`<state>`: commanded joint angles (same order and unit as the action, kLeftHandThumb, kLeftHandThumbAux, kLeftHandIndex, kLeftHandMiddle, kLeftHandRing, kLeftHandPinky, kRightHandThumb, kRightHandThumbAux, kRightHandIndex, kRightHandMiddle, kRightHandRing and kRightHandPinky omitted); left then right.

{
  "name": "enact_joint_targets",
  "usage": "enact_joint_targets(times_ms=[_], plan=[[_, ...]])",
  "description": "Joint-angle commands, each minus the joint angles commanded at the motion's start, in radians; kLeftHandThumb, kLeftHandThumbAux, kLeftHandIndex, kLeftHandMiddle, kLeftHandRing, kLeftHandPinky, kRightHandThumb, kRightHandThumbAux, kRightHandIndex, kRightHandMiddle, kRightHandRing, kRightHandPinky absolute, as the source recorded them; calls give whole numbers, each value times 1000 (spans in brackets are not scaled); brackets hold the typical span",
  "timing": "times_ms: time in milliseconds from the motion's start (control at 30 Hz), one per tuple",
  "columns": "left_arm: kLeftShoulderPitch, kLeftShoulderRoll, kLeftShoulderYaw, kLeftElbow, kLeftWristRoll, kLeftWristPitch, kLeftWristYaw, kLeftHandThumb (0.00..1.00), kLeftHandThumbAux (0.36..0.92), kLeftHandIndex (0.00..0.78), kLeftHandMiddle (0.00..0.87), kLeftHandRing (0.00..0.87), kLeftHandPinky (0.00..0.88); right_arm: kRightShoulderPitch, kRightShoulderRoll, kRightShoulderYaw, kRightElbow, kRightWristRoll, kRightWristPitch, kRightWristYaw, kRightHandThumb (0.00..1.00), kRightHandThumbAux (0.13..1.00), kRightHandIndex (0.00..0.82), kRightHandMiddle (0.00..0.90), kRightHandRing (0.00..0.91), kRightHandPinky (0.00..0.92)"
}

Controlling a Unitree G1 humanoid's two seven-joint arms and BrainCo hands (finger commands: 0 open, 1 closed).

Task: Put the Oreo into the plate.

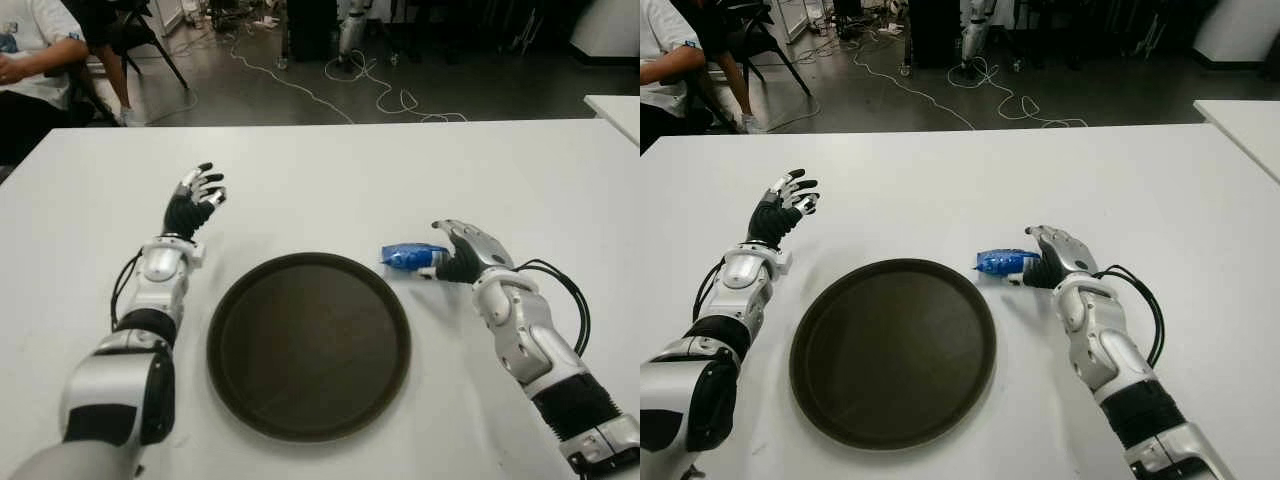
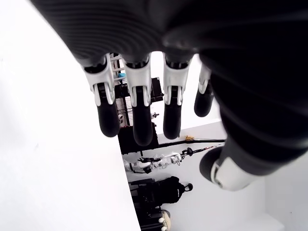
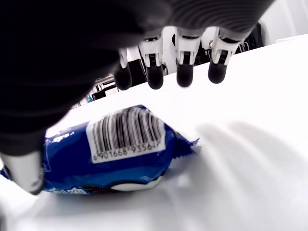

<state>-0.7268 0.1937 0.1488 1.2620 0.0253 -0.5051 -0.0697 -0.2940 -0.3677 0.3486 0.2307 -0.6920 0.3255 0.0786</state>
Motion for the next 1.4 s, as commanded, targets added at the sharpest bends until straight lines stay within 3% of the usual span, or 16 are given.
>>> enact_joint_targets(times_ms=[533,833,1400], plan=[[1,-1,-2,0,1,-1,1,175,715,144,223,216,233,-19,-66,39,31,0,-112,116,1,592,27,62,57,47],[0,0,-7,-1,6,-2,6,173,702,138,223,217,231,-28,-115,46,66,21,-279,145,0,583,26,53,52,56],[-1,-2,-9,-1,-2,-3,0,186,689,137,224,220,234,-50,-128,33,140,35,-404,155,14,579,15,52,53,58]])
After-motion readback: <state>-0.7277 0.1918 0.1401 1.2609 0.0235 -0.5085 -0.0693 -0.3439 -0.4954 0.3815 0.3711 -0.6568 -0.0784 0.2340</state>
